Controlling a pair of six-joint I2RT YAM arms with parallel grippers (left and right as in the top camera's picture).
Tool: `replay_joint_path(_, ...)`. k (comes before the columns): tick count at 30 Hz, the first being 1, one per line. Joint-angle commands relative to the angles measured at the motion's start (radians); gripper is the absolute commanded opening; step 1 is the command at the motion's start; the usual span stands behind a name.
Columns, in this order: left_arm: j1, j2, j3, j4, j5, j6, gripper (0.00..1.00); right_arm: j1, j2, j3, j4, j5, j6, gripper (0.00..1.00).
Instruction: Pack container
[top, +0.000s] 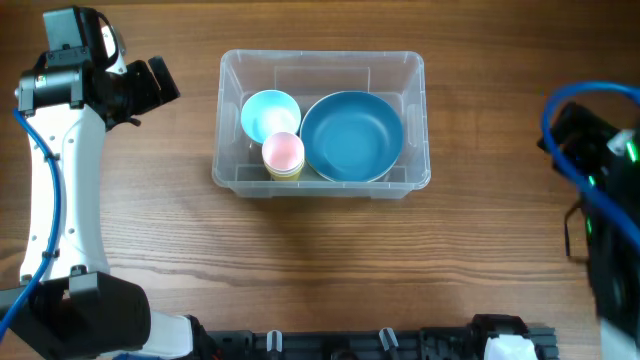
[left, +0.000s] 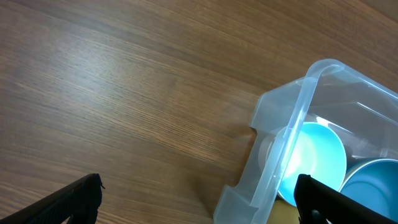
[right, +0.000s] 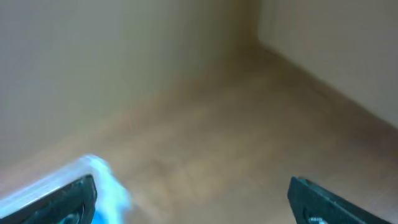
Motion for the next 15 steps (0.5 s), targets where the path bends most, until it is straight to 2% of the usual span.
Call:
replay_joint_path(1, 0.005, -0.019, 0.001, 0.000, 0.008, -0.010, 1.00, 0.080, -0.192, -0.113, 0.143, -0.060, 0.028, 1.00)
replay_joint_path(5, 0.005, -0.019, 0.001, 0.000, 0.008, -0.010, 1.00, 0.126, -0.401, -0.327, 0.349, -0.066, 0.027, 0.99)
replay_joint_path(12, 0.005, -0.019, 0.001, 0.000, 0.008, -0.010, 1.00, 0.127, -0.703, -0.754, 0.690, -0.071, 0.023, 1.00)
replay_joint_path(15, 0.005, -0.019, 0.001, 0.000, 0.008, -0.010, 1.00, 0.127, -0.790, -0.920, 0.835, -0.146, -0.063, 1.00)
